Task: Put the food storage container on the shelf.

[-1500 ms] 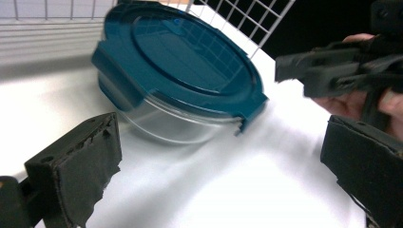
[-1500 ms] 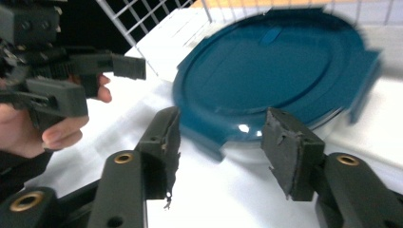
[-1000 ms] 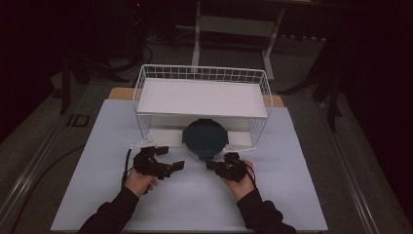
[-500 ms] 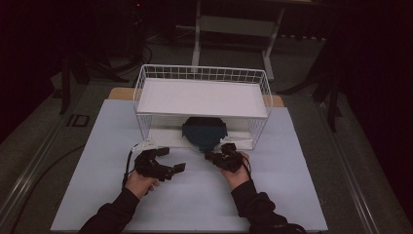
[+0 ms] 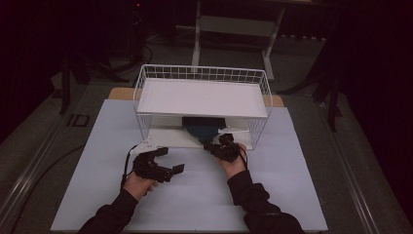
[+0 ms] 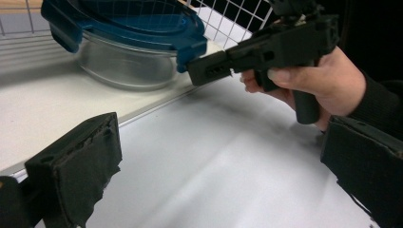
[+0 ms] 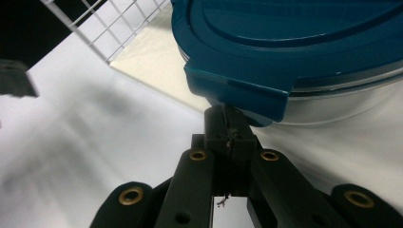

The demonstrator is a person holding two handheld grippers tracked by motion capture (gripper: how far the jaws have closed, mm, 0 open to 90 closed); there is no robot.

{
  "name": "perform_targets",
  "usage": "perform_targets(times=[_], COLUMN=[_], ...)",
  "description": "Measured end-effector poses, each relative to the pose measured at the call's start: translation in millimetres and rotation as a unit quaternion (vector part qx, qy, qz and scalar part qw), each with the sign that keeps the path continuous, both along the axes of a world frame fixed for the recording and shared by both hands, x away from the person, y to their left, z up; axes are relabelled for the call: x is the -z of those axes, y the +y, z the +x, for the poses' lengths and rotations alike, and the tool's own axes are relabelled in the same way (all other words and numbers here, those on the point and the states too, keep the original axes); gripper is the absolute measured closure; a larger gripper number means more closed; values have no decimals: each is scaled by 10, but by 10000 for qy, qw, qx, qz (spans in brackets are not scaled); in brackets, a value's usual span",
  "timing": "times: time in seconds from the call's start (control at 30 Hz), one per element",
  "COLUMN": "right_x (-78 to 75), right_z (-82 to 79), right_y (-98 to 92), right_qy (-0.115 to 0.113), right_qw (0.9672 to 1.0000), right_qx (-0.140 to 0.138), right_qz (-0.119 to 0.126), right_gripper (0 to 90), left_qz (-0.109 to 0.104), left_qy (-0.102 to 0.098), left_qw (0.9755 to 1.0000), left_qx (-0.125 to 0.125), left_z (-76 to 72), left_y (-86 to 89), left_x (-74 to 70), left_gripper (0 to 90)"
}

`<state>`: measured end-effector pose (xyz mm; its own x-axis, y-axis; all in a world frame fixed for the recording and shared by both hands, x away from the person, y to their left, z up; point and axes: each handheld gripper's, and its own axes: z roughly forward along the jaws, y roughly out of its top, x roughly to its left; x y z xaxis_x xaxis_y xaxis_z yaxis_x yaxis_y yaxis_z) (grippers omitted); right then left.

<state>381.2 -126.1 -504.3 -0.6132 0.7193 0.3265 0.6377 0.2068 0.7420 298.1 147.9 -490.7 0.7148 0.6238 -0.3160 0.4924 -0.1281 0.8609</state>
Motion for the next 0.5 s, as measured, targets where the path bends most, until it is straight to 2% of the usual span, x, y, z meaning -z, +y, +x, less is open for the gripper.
perform_targets(times=[0.13, 0.17, 0.33, 0.37, 0.4, 0.43, 0.47, 0.5], right_x=[-5, -12, -26, -37, -37, -50, -50, -61], right_z=[39, 27, -31, -95, -95, -167, -167, -209], right_y=[17, 47, 55, 43, 43, 15, 15, 2], right_qy=[45, -51, -97, -132, -132, -135, -135, -179], right_qw=[10000, 10000, 9999, 9996, 9996, 9994, 9994, 9991], right_qx=[-20, -34, -139, -233, -233, -333, -333, -396], right_qz=[29, -77, -33, -38, -38, 14, 14, 2], right_gripper=[899, 885, 846, 808, 808, 739, 739, 700], left_qz=[-46, -55, -41, -75, -68, -61, -61, -40], left_qy=[-10, -23, -46, -65, -96, -165, -165, -196], left_qw=[10000, 10000, 10000, 9999, 9999, 9998, 9998, 9997], left_qx=[5, 12, 50, 64, 75, 110, 110, 132], left_z=[-6, -10, -31, -43, -53, -79, -79, -94], left_y=[-1, -1, -8, -7, -6, -2, -2, 0], left_x=[-10, -10, -21, -28, -36, -57, -57, -69], left_gripper=[1, 1, 1, 2, 2, 1, 2, 2])
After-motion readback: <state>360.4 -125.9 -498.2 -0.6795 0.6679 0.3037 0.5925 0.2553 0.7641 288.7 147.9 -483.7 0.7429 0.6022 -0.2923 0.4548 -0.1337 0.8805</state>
